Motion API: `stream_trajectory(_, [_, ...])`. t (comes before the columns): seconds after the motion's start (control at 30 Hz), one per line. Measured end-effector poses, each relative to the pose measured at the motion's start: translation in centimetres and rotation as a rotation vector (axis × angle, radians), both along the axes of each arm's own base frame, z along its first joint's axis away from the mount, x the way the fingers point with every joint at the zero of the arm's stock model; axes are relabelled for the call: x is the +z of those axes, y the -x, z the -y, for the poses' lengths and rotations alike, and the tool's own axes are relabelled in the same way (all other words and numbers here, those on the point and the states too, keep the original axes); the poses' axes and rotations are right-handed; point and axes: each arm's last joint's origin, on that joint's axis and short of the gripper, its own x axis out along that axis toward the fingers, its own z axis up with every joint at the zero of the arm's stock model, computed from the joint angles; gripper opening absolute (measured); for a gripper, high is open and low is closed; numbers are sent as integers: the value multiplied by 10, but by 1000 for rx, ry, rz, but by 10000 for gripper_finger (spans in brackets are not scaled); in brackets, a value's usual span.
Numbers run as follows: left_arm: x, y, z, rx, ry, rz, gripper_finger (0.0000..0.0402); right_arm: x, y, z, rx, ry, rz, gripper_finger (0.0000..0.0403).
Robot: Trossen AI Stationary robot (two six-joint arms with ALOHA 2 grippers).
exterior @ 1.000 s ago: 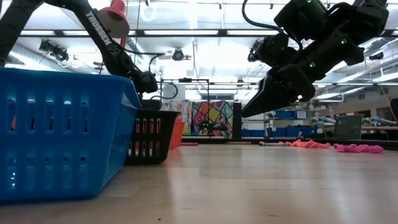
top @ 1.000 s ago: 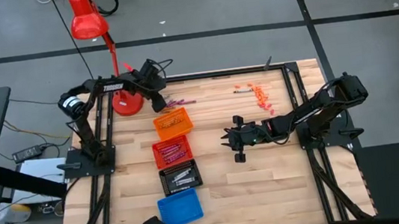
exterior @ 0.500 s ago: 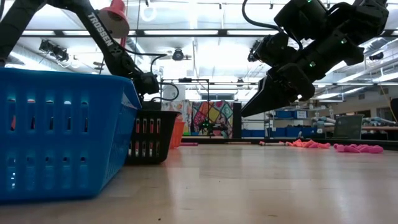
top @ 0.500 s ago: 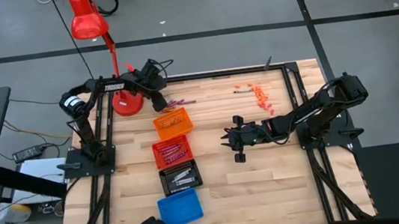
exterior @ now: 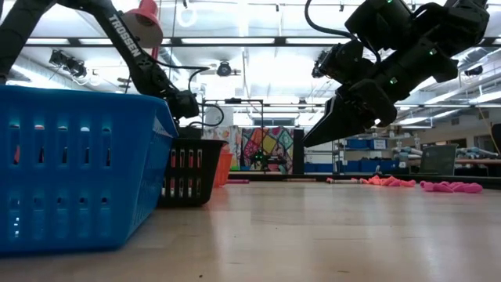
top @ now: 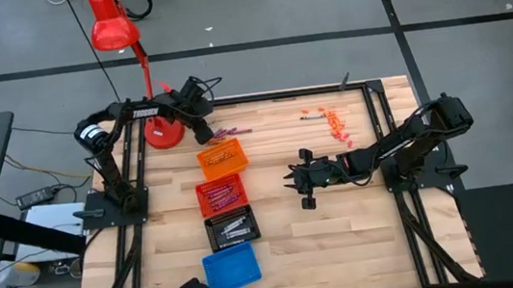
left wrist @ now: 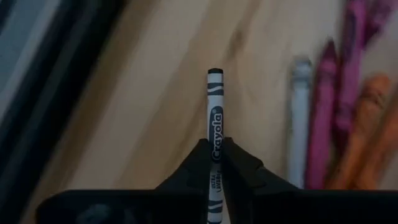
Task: Sort crayons
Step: Put the black crayon into the black basket
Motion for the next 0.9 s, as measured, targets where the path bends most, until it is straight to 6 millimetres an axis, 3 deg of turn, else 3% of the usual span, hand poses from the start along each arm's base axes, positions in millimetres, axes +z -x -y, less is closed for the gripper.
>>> stream_trajectory(0.47, [45,4,22,-39,80,161,34,1,-1,0,1,0,9,114])
stream_trajectory(0.67, [67,-9,45,-190,165,328,34,6,-4,0,-12,-7,71,114])
stream_trajectory(0.9, [72,-38,85,-408,172,337,34,16,-9,-2,-3,-62,193,114])
